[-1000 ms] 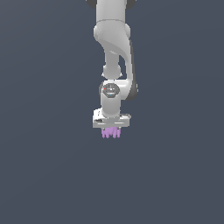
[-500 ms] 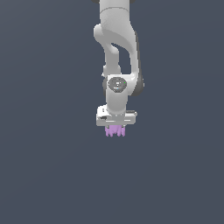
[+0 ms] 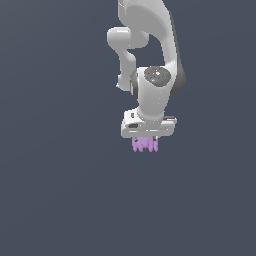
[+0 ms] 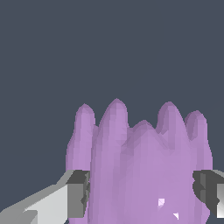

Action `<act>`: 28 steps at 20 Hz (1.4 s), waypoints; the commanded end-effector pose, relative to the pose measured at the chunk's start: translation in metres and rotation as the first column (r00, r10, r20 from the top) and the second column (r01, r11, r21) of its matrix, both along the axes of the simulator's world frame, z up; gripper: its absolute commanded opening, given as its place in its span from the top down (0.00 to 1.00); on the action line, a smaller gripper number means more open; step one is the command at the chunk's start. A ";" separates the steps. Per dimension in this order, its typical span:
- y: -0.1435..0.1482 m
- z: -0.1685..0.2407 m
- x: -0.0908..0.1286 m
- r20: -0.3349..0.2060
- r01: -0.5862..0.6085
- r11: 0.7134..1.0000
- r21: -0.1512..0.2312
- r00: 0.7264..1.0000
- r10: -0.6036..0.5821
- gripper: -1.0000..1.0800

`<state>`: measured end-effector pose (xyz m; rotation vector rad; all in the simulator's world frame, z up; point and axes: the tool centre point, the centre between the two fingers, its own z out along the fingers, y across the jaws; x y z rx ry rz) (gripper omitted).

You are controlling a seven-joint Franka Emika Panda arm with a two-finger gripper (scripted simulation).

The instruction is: Pick up the object and move it to a goal position.

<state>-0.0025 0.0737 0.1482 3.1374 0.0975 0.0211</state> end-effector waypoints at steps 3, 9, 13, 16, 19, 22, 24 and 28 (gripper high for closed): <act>0.028 0.043 0.012 -0.004 -0.001 1.000 0.000 1.000 0.001 1.00; 0.063 0.094 0.028 -0.008 -0.003 1.000 0.001 1.000 0.003 1.00; 0.079 0.119 0.036 -0.011 -0.003 1.000 0.001 1.000 0.003 1.00; 0.089 0.132 0.041 -0.012 -0.004 1.000 0.002 1.000 0.004 1.00; 0.095 0.142 0.045 -0.012 -0.004 1.000 0.002 1.000 0.004 1.00; 0.100 0.148 0.047 -0.013 -0.004 1.000 0.002 1.000 0.004 1.00; 0.101 0.151 0.049 -0.013 -0.004 1.000 0.002 1.000 0.004 1.00; 0.103 0.153 0.050 -0.013 -0.004 1.000 0.002 1.000 0.004 1.00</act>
